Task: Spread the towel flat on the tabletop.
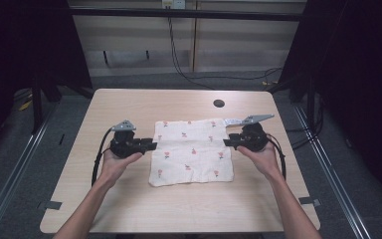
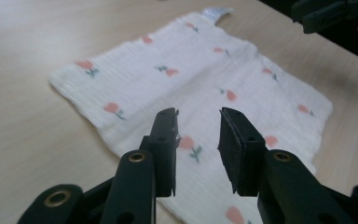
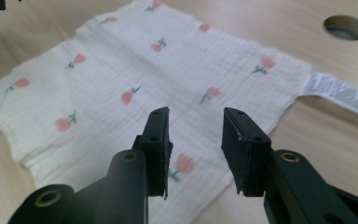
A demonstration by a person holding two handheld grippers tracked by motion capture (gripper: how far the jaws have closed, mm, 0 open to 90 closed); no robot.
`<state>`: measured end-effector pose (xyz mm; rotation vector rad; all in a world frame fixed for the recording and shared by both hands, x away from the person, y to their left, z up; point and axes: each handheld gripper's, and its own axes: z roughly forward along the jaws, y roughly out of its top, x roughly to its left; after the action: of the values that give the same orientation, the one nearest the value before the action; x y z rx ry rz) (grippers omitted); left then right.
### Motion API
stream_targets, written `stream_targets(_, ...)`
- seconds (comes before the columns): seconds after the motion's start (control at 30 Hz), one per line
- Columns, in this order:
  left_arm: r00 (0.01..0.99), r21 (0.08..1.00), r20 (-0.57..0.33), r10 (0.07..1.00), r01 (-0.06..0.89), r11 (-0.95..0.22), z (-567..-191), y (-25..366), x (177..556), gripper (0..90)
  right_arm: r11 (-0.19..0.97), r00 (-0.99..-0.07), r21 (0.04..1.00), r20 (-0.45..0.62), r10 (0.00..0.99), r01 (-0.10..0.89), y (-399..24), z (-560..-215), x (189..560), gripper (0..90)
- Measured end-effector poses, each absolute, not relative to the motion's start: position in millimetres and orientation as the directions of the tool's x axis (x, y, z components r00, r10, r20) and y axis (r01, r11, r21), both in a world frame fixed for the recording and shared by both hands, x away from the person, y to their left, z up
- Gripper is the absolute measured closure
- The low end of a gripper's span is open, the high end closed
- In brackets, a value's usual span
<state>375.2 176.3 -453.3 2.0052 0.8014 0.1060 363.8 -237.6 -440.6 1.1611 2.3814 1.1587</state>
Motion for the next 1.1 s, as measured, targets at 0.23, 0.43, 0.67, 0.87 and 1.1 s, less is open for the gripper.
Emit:
stream_targets(0.23, 0.829, 0.736, -0.222, 0.513, 0.488, -0.469, -469.6, 166.4, 355.4, 71.2, 0.417, -0.692, 0.725, 0.114, 0.713, 0.548, -228.4, -461.1, 339.6, 60.3)
stream_targets(0.43, 0.852, 0.699, -0.204, 0.483, 0.472, -0.537, -484.9, 162.8, 337.1, 63.9, 0.419, -0.687, 0.712, 0.121, 0.716, 0.563, -231.0, -477.1, 322.4, 59.5)
stream_targets(0.67, 0.861, 0.684, -0.175, 0.478, 0.456, -0.569, -497.5, 157.5, 337.5, 60.9, 0.456, -0.686, 0.675, 0.103, 0.720, 0.580, -226.5, -496.9, 323.2, 56.6)
stream_targets(0.87, 0.842, 0.698, -0.196, 0.502, 0.480, -0.532, -497.7, 161.3, 340.1, 54.3, 0.468, -0.682, 0.675, 0.073, 0.727, 0.571, -226.6, -498.4, 320.5, 61.3)
stream_targets(1.1, 0.854, 0.700, -0.155, 0.496, 0.449, -0.555, -499.3, 155.3, 340.3, 57.2, 0.510, -0.698, 0.661, 0.029, 0.716, 0.551, -222.1, -496.7, 315.1, 89.8)
